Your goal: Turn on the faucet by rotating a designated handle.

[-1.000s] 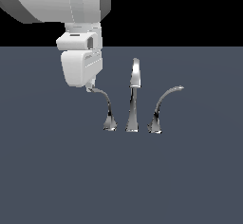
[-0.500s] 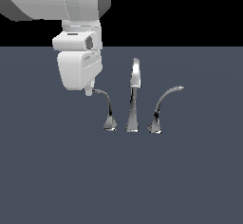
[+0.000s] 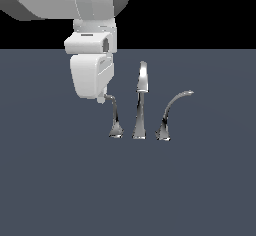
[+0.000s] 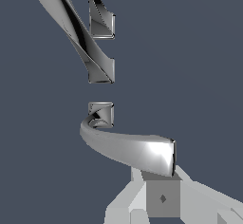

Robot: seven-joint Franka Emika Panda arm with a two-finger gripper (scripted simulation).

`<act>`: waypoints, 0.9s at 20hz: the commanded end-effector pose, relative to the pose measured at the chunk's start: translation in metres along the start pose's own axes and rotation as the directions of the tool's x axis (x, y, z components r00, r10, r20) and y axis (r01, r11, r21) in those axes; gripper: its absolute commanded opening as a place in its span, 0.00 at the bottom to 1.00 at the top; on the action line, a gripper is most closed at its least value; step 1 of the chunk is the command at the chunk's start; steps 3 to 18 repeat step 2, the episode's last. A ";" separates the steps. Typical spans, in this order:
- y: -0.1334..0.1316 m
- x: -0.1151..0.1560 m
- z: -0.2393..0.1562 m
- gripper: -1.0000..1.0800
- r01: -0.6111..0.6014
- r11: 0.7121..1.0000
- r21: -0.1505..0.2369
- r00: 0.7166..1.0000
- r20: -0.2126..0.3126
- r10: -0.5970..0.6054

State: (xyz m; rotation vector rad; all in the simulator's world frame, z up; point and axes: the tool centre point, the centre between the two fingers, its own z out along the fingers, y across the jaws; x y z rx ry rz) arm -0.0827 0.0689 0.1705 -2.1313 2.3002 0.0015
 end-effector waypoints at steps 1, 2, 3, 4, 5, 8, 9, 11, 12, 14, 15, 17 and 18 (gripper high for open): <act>0.004 0.022 -0.001 0.00 -0.025 1.000 -0.003 1.000 -0.005 0.025; 0.004 0.022 -0.001 0.00 -0.025 1.000 -0.003 1.000 -0.005 0.025; 0.004 0.022 -0.001 0.00 -0.025 1.000 -0.003 1.000 -0.005 0.025; 0.004 0.022 -0.001 0.00 -0.025 1.000 -0.003 1.000 -0.005 0.025; 0.004 0.022 -0.001 0.00 -0.025 1.000 -0.003 1.000 -0.005 0.025; 0.004 0.022 -0.001 0.00 -0.025 1.000 -0.003 1.000 -0.005 0.025; 0.004 0.022 -0.001 0.00 -0.025 1.000 -0.003 1.000 -0.005 0.025; 0.004 0.022 -0.001 0.00 -0.025 1.000 -0.003 1.000 -0.005 0.025; 0.004 0.022 -0.001 0.00 -0.025 1.000 -0.003 1.000 -0.005 0.025; 0.004 0.022 -0.001 0.00 -0.025 1.000 -0.003 1.000 -0.005 0.025; 0.004 0.022 -0.001 0.00 -0.025 1.000 -0.003 1.000 -0.005 0.025; 0.004 0.022 -0.001 0.00 -0.025 1.000 -0.003 1.000 -0.005 0.025; 0.004 0.022 -0.001 0.00 -0.025 1.000 -0.003 1.000 -0.005 0.025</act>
